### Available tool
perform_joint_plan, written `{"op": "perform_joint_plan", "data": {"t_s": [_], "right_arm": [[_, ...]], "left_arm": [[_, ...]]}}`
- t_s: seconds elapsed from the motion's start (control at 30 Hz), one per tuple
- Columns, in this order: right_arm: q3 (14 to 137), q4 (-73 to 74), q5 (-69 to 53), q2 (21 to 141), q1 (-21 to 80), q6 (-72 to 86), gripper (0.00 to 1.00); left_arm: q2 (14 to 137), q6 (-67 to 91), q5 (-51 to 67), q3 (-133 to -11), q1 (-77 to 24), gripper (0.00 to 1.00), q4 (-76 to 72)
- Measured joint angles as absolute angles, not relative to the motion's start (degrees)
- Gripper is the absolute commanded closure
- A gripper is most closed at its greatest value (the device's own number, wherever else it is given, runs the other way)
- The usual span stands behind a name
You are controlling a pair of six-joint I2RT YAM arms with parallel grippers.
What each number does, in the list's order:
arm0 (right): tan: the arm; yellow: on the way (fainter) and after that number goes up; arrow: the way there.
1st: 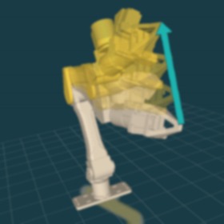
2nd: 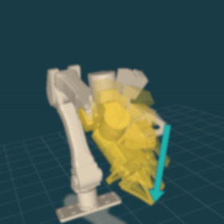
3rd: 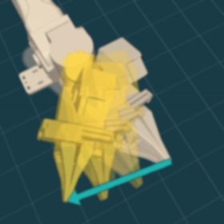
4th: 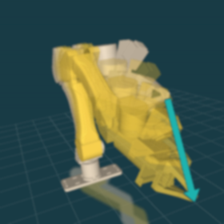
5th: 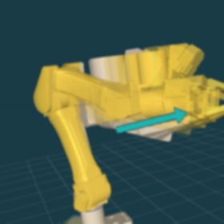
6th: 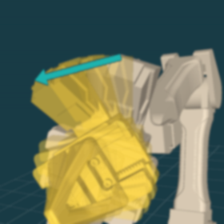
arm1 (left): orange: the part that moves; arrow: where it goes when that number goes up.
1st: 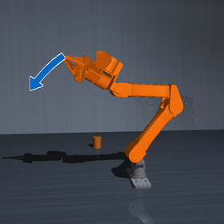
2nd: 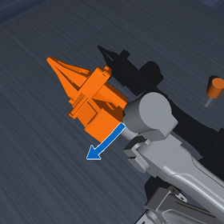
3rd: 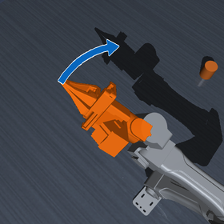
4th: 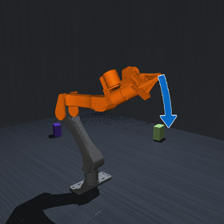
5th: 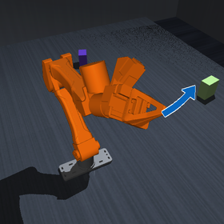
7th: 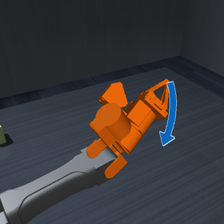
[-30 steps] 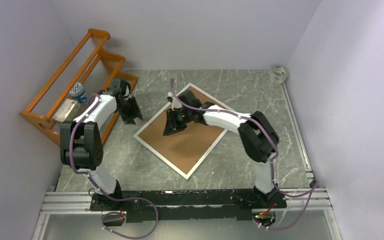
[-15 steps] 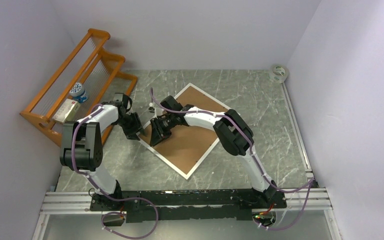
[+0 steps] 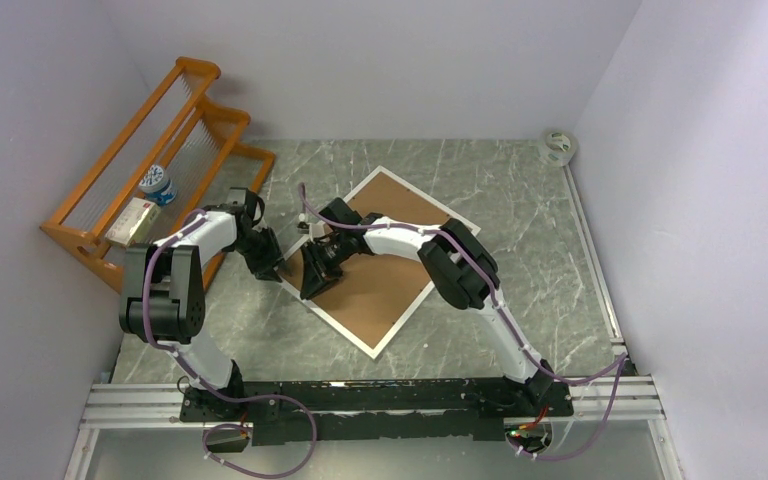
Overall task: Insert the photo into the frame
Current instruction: Install the photo frame at the center of the board.
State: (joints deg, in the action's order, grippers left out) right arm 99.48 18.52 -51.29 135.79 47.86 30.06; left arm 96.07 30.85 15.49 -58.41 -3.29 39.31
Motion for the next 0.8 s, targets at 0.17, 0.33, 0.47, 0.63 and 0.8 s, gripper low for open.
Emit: {"op": "perform_joint_plan", "data": {"t_s": [0.17, 0.33, 0.47, 0.63, 0.8], "right_arm": [[99.5, 18.5, -50.76, 135.92, 47.88, 31.18, 0.74], [99.5, 18.39, -50.35, 136.18, 47.57, 33.08, 0.73], [99.29, 17.96, -50.94, 136.42, 47.22, 33.95, 0.72], [98.98, 17.06, -52.29, 136.84, 46.7, 34.74, 0.68], [98.98, 16.82, -52.86, 136.94, 46.63, 34.96, 0.62]], "left_arm": [[96.05, 30.83, 15.22, -58.39, -3.29, 0.6, 40.34], [96.07, 30.65, 14.59, -58.17, -3.31, 0.58, 41.41], [96.79, 30.5, 12.97, -57.67, -3.31, 0.57, 42.98], [97.54, 30.39, 12.99, -58.02, -3.29, 0.57, 43.77], [98.35, 30.17, 13.26, -58.81, -3.29, 0.6, 44.49]]}}
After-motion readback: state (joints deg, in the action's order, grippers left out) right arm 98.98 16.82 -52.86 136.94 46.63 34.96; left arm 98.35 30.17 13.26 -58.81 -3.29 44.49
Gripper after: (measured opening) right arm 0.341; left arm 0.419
